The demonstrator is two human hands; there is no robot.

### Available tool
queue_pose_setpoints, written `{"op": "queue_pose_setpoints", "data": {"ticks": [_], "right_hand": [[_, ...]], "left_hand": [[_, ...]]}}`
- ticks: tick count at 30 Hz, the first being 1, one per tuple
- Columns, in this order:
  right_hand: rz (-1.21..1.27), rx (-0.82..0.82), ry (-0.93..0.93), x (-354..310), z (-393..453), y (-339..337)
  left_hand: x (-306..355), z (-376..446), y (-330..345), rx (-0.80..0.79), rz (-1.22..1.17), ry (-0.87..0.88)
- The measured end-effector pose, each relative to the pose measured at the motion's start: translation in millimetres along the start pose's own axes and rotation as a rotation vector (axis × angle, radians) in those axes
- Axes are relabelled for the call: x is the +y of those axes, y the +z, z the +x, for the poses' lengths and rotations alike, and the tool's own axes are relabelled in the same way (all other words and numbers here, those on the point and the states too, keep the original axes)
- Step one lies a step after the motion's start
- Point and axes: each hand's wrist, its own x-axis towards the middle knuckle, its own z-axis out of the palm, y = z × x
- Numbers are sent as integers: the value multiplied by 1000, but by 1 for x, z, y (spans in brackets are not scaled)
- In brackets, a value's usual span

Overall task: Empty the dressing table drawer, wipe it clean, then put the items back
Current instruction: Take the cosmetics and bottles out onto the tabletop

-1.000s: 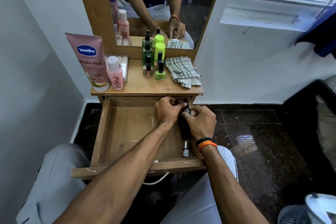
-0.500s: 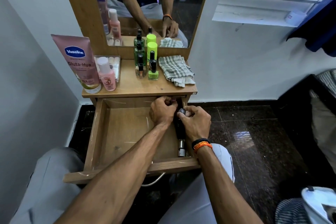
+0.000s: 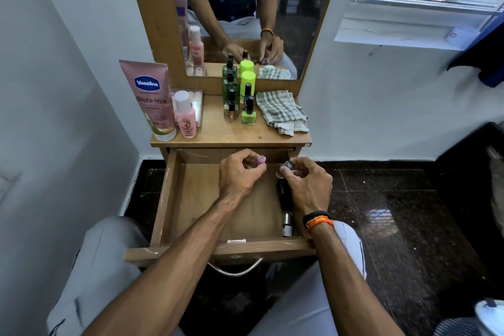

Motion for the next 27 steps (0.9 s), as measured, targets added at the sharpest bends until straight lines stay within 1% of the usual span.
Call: {"op": "queue_pose_setpoints", "data": {"ticks": [3, 6, 13, 19, 27], "right_hand": [[26, 21, -11, -10, 1, 0], [35, 28, -62, -25, 8, 2], [68, 7, -222, -71, 41, 15], [34, -26, -340, -90, 66, 34], [-5, -56, -383, -88, 78, 48]], "left_hand": [[2, 1, -10, 33, -59, 11], [8, 6, -22, 73, -85, 50], [26, 37, -52, 250, -83, 133], [24, 53, -56, 292, -73, 150], [23, 69, -52, 331, -69, 175]]}}
